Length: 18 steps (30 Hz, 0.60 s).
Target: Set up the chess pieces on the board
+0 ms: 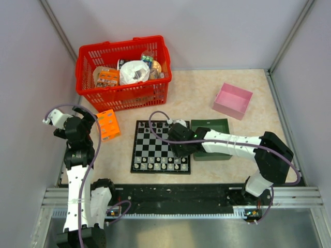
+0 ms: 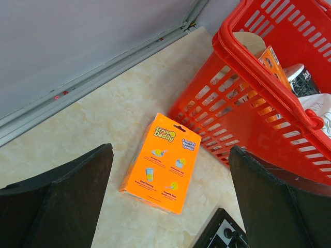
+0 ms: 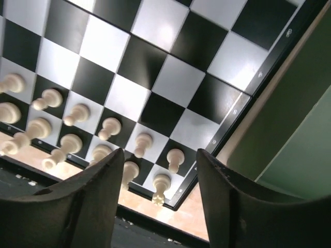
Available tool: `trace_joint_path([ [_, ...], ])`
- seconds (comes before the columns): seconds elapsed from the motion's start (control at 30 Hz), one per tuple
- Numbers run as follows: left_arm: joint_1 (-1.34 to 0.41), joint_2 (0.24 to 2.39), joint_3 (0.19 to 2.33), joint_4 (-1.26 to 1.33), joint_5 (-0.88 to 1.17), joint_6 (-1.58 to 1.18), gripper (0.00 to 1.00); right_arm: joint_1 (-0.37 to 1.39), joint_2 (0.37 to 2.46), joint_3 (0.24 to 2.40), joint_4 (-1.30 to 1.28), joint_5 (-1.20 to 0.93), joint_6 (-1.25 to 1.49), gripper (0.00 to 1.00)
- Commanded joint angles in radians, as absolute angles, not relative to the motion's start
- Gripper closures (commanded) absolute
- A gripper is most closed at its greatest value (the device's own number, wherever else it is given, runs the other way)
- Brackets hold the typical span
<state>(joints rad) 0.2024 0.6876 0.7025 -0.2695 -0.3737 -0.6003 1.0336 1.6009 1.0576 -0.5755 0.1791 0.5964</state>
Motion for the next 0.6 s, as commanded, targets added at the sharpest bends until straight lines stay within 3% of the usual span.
trace_joint_path([
  [0.0,0.207,0.69,0.709,-0.218,-0.365,-0.595,0.01,1.042,1.522,1.15,-0.557,0.21,0.563,0.36],
  [0.17,0.207,0.701,0.715,-0.219,-0.354,-0.591,0.01,0.976,1.448,1.175,-0.557,0.308,0.523,0.2],
  [0.57,0.209,0.741,0.719,-0.212,-0.322,-0.598,0.01,0.643,1.247,1.054,-0.54,0.457,0.482,0.14],
])
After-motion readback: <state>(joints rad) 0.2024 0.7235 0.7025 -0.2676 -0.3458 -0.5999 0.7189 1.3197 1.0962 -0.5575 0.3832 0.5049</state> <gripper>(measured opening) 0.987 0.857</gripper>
